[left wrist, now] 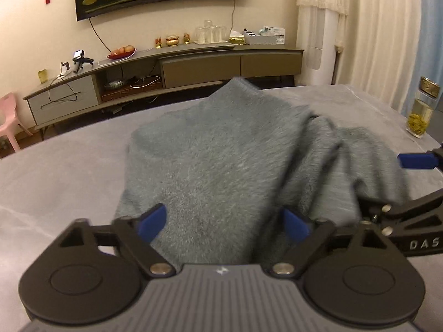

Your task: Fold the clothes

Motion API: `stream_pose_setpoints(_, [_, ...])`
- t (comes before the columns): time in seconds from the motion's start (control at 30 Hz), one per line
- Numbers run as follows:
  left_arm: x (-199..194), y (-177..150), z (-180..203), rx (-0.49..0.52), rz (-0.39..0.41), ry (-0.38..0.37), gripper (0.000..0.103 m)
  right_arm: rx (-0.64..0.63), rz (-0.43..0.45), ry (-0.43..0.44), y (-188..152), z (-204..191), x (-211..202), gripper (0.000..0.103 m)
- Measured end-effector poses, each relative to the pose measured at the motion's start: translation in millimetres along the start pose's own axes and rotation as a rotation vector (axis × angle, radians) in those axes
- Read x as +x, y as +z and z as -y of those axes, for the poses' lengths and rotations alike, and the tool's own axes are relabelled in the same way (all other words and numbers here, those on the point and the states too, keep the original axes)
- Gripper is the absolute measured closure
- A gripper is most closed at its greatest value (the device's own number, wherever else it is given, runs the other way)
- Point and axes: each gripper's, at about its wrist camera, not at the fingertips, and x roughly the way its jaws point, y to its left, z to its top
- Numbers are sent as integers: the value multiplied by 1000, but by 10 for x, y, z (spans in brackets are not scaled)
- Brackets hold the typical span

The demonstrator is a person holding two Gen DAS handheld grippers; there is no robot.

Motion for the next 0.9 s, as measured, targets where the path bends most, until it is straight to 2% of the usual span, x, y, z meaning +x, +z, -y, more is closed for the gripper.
stream_pose_setpoints(0.03, [66, -11, -51, -6, -14, -18, 69, -6, -20, 14, -9, 0, 115, 14])
stream_pose_setpoints(0.07, [98, -6, -141, -31, -15, -34, 96, -9, -37, 31, -15, -1, 212, 28])
stream_pose_setpoints(0.1, [44, 45, -299, -81, 15, -30, 96, 2, -45, 55, -5, -4, 245, 64])
stream_pose_setpoints(0.13, [-56, 122, -486, -139, 62, -11, 97, 12, -53, 79, 5, -8, 279, 85])
stream_pose_setpoints(0.17, [-157, 199, -674, -198, 109, 9, 97, 20, -51, 98, 20, -11, 293, 93])
stream_pose_setpoints(0.23, [-457, 303, -1066, -329, 227, 42, 97, 75, 45, 155, 113, 49, 51, 98])
stream_pose_setpoints(0.3, [-752, 330, -1397, -429, 314, 98, 96, 111, 143, 284, 161, 42, -255, 98])
stream_pose_setpoints(0.33, [-826, 316, -1519, -454, 326, 139, 96, 109, 187, 362, 164, 2, -402, 98])
stream_pose_setpoints(0.37, [-797, 291, -1594, -457, 290, 175, 94, 100, 210, 435, 152, -62, -507, 98])
stream_pose_setpoints(0.4, [-711, 261, -1645, -462, 223, 195, 89, 69, 153, 495, 83, -209, -456, 98])
stream_pose_setpoints(0.47, [-573, 114, -1711, -500, 101, 206, 61, 5, 39, 600, -55, -495, -349, 95])
stream_pose_setpoints(0.5, [-561, 35, -1740, -517, 69, 204, 55, -27, -10, 600, -114, -586, -289, 91])
stream_pose_setpoints(0.53, [-607, -29, -1765, -529, 68, 199, 48, -41, -12, 586, -137, -593, -296, 76])
stream_pose_setpoints(0.57, [-704, -73, -1763, -529, 86, 196, 42, -42, -5, 577, -144, -568, -317, 68])
stream_pose_setpoints(0.63, [-930, -122, -1707, -511, 143, 196, 33, 53, 66, 592, -46, -272, -472, 34])
stream_pose_setpoints(0.7, [-1094, -60, -1526, -441, 206, 179, 25, 218, 146, 573, 28, 157, -624, 19])
stream_pose_setpoints(0.77, [-1100, 39, -1191, -329, 217, 72, 16, 372, 166, 485, 33, 548, -620, 15])
stream_pose_setpoints(0.8, [-1052, 35, -1019, -272, 195, 5, 16, 419, 133, 420, 15, 658, -548, 15])
stream_pose_setpoints(0.87, [-878, -28, -684, -165, 115, -140, 16, 428, 19, 346, -41, 669, -313, 14])
stream_pose_setpoints(0.9, [-783, -72, -541, -111, 76, -177, 16, 428, -34, 320, -69, 655, -200, 14])
